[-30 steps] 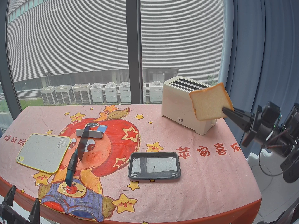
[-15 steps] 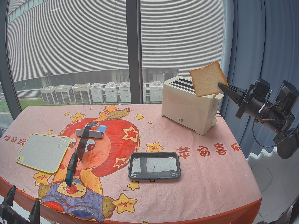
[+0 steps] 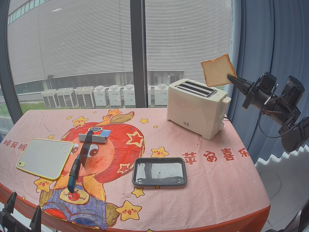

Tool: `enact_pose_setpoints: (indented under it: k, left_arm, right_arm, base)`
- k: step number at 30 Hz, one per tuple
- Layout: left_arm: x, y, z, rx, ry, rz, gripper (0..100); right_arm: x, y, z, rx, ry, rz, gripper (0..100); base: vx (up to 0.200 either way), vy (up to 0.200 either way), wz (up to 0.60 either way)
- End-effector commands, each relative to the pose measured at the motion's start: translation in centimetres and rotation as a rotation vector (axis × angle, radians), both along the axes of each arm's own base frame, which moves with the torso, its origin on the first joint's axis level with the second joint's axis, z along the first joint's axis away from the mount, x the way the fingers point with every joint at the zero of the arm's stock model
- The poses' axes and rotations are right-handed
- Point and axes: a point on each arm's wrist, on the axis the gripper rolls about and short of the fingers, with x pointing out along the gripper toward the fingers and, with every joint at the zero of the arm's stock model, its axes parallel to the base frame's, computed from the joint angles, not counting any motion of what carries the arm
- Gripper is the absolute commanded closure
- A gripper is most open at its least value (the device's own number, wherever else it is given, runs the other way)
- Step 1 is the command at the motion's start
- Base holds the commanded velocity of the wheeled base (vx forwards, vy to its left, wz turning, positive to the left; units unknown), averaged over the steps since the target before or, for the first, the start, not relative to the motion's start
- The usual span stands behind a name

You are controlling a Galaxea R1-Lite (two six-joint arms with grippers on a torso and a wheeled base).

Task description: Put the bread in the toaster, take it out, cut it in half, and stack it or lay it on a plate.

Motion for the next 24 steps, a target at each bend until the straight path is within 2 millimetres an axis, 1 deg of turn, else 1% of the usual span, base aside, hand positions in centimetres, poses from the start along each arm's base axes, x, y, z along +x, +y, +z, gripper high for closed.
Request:
enact_pose_setpoints:
  k: [1,5,13,16,19,24]
  left_arm:
    - [0.0,0.0,-0.5,0.000,0.001,0.001,0]
    - [0.0,0.0,-0.5,0.000,0.001,0.001,0]
    - [0.0,0.0,-0.5,0.000,0.001,0.001,0]
    - [0.0,0.0,-0.5,0.000,0.001,0.001,0]
    - [0.0,0.0,-0.5,0.000,0.001,0.001,0]
    - [0.0,0.0,-0.5,0.000,0.001,0.001,0]
  right_arm:
    - [1.5,-0.4,-0.3,-0.001,-0.002,-0.015,100]
    - [2.8,-0.9,-0.2,-0.002,-0.018,-0.026,100]
    - [4.8,-0.9,-0.3,-0.005,-0.031,-0.016,100]
    - [5.1,-0.9,-0.2,-0.009,0.003,-0.018,100]
    - [5.6,-0.8,0.2,-0.012,-0.002,-0.018,100]
    - [6.1,-0.9,0.0,-0.030,0.026,-0.026,100]
  base:
    - [0.000,0.000,0.00]
    - [0.000,0.000,0.00]
    - [0.000,0.000,0.00]
    - [0.000,0.000,0.00]
    - [0.000,0.000,0.00]
    - [0.000,0.000,0.00]
